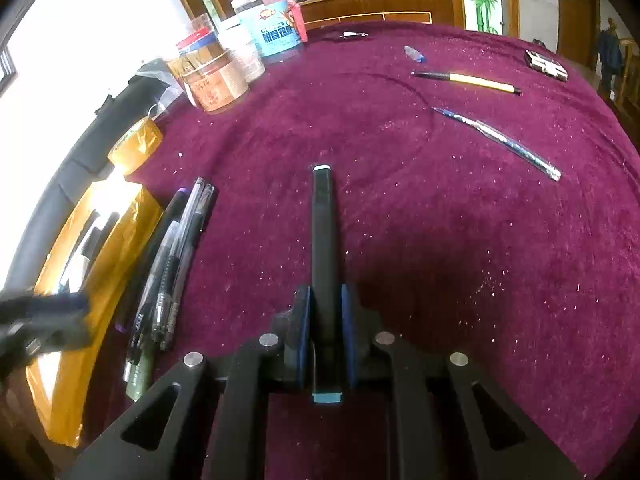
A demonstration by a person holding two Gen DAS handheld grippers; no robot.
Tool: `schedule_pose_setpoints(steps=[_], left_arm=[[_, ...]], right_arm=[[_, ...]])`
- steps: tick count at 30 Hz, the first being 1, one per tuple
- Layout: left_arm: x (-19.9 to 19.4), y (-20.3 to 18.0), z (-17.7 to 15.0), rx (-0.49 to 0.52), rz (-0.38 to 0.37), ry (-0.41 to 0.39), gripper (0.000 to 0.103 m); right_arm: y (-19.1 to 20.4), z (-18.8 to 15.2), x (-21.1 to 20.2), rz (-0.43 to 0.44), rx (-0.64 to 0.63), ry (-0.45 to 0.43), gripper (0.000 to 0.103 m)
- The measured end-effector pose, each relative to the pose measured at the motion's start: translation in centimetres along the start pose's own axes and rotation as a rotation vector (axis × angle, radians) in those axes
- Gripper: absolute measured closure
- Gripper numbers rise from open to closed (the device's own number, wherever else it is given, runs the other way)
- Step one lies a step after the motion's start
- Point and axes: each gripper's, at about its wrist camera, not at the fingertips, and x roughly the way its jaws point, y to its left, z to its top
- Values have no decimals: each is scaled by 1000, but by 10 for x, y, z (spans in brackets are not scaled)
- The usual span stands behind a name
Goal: Organize rigid objects
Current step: 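Grasp a teal-capped black marker with the right tool, then grasp a clear black-capped gel pen with the left tool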
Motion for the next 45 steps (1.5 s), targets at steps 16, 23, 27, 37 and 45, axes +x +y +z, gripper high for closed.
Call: schedule_pose_setpoints(steps=[16, 23, 27, 37, 45], left_arm=[[55, -7, 40, -58, -19, 102, 70], [52, -7, 47, -56, 6, 98, 70], [66, -7, 62, -80, 45, 93, 70], [90, -30, 82, -106, 46, 106, 70], [98, -54, 74, 11, 232, 107, 91]], right_arm=[[-14, -3, -5, 70, 135, 2, 90], [-27, -2, -8, 52, 187, -14, 90], [-28, -2, -8, 48, 187, -21, 90], [-45, 1, -12, -3, 239, -35, 90], [-44, 1, -11, -4, 232, -34, 90]])
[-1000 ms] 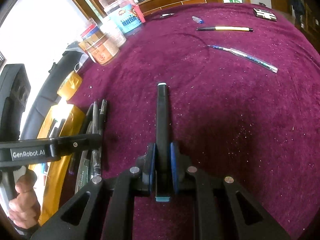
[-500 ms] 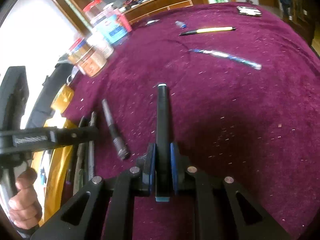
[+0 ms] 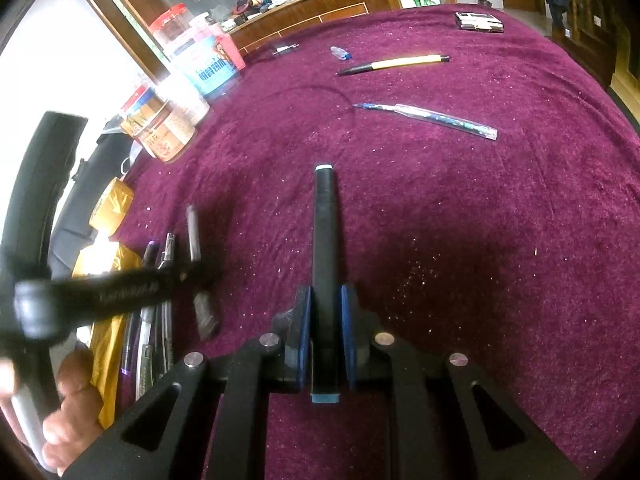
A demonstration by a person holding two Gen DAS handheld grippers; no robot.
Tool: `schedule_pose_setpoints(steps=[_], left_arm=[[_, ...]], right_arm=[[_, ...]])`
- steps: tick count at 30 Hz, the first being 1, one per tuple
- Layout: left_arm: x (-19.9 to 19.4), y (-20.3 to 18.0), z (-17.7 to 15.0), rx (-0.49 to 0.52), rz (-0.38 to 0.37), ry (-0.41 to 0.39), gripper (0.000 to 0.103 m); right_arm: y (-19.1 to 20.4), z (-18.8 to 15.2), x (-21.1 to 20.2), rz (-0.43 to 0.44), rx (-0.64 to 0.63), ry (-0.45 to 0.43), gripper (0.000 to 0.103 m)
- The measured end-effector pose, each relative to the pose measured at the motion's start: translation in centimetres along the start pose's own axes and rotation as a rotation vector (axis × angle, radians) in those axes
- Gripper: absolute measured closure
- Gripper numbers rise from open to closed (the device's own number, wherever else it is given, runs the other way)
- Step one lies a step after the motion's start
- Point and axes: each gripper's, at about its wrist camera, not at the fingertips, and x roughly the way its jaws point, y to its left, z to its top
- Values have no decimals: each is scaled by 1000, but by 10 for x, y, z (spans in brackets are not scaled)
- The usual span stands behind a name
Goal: Organize rigid objects
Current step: 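Grasp a clear black-capped gel pen with the left tool, then carry the teal-capped marker and gel pen into the tray and open both tools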
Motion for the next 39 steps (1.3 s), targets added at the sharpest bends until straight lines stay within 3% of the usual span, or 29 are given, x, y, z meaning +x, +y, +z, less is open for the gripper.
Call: schedule_pose_setpoints(steps=[1, 5, 9, 14, 24, 34, 39], left_arm=[[-1, 1, -5, 14, -9, 16, 95], [-12, 3, -48, 138, -82, 90, 96], [-19, 4, -72, 219, -90, 47, 96], [-16, 13, -67, 186, -140, 56, 96], [-28, 26, -92, 151, -174, -25, 96], [-89, 63, -148, 27, -391, -121, 96], [-128, 110, -173, -42, -403, -202, 96]], right_arm=[[0, -1, -1, 2, 1, 0, 90], [1, -1, 0, -3, -6, 3, 90], [7, -2, 1, -20, -38, 5, 90], [12, -5, 2, -31, -64, -10, 90], [23, -9, 3, -74, -138, -10, 89], [35, -14, -23, 178, -157, -86, 89], [48, -19, -30, 245, -187, -110, 89]])
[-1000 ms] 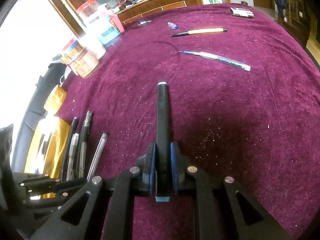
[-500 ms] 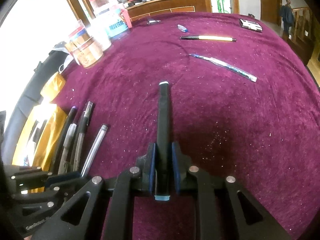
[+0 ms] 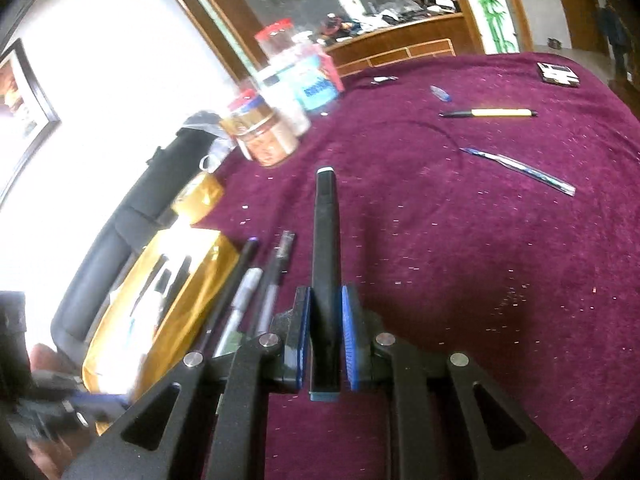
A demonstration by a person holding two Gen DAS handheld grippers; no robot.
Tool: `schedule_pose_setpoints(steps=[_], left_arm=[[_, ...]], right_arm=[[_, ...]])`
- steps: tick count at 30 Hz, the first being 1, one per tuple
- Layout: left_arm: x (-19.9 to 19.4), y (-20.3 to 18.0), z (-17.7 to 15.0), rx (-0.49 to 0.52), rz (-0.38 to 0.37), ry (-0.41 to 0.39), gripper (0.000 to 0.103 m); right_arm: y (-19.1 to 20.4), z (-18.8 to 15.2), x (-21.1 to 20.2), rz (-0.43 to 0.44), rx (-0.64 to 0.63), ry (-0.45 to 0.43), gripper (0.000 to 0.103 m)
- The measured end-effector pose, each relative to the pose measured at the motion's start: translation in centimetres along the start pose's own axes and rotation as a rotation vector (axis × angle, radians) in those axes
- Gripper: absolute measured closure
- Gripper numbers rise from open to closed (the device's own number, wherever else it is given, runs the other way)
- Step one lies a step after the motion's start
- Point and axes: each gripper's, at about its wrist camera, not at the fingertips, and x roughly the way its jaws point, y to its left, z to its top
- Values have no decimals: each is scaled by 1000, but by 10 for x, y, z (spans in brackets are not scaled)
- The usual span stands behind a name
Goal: Organize rigid objects
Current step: 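Carry the teal-capped marker and gel pen into the tray and open both tools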
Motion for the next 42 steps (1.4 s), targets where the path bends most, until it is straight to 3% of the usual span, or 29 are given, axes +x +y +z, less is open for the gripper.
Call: schedule_pose_setpoints(steps=[6, 9, 13, 17, 23, 32, 42], left_arm=[[-65, 75, -1, -146, 43, -108, 96], [-87, 113, 0, -218, 71, -165, 96], [-93, 146, 7, -281, 89, -182, 96], [-85, 169, 19, -288, 126, -171, 96], [-63, 199, 31, -296, 147, -111, 96], [-27, 216, 42, -293, 146, -25, 96], [-23, 224, 44, -323, 142, -26, 95]], right_arm=[[38, -13, 5, 55, -62, 47, 89], [76, -18, -1, 134, -76, 58, 89], [130, -22, 19, 181, -71, 119, 89], [166, -19, 54, 159, -90, 158, 89], [180, -15, 98, 89, -82, 209, 89], [179, -14, 126, -27, -102, 243, 89], [182, -15, 130, -30, -114, 248, 84]])
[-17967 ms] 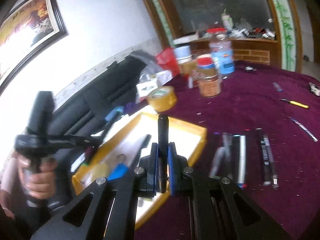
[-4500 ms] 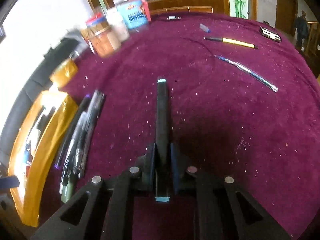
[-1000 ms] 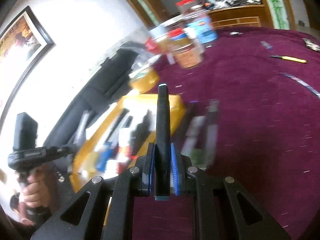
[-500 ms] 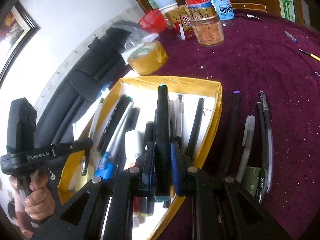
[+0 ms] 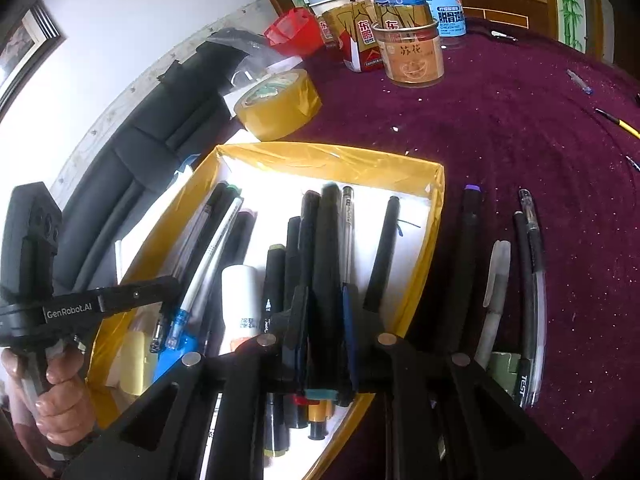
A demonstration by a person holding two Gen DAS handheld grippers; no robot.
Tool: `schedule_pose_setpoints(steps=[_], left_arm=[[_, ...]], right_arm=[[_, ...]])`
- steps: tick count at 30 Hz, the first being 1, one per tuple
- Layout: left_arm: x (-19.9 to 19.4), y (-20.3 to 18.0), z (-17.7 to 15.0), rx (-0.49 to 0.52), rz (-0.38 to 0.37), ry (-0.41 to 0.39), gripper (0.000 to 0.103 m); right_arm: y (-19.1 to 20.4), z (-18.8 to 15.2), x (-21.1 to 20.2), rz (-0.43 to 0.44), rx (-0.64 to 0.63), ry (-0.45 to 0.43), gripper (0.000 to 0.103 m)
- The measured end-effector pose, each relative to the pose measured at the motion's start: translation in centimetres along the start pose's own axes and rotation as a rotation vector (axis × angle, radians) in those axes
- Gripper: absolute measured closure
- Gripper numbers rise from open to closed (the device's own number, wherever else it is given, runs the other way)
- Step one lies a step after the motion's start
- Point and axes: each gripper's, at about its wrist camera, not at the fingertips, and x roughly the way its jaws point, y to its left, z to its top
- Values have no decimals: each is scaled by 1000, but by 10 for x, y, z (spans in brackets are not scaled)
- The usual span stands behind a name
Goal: Organize rigid objects
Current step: 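Carry the teal-capped marker and gel pen into the tray and open both tools, then grasp a black barcode gel pen with the right tool while the left tool grasps a black pen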
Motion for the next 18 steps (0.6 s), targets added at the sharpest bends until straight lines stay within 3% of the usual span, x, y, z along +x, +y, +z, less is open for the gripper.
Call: schedule_pose_setpoints(steps=[2, 4, 10, 13, 18], left_arm=[[-2, 0, -1, 0, -16, -4, 90], [-6, -2, -3, -1, -24, -17, 79], [-35, -27, -23, 47, 2, -107, 75], [-45, -46, -40, 82, -14, -131, 70], [-50, -79, -67, 135, -48, -122, 70]], right_arm=[[0, -1, -7, 30, 7, -17, 76], [1, -2, -15, 38, -3, -43, 58], [-8, -8, -61, 60, -29, -124, 58], [-34, -12, -81, 76, 28, -145, 58], [-84, -21, -93, 25, 118, -133, 59]])
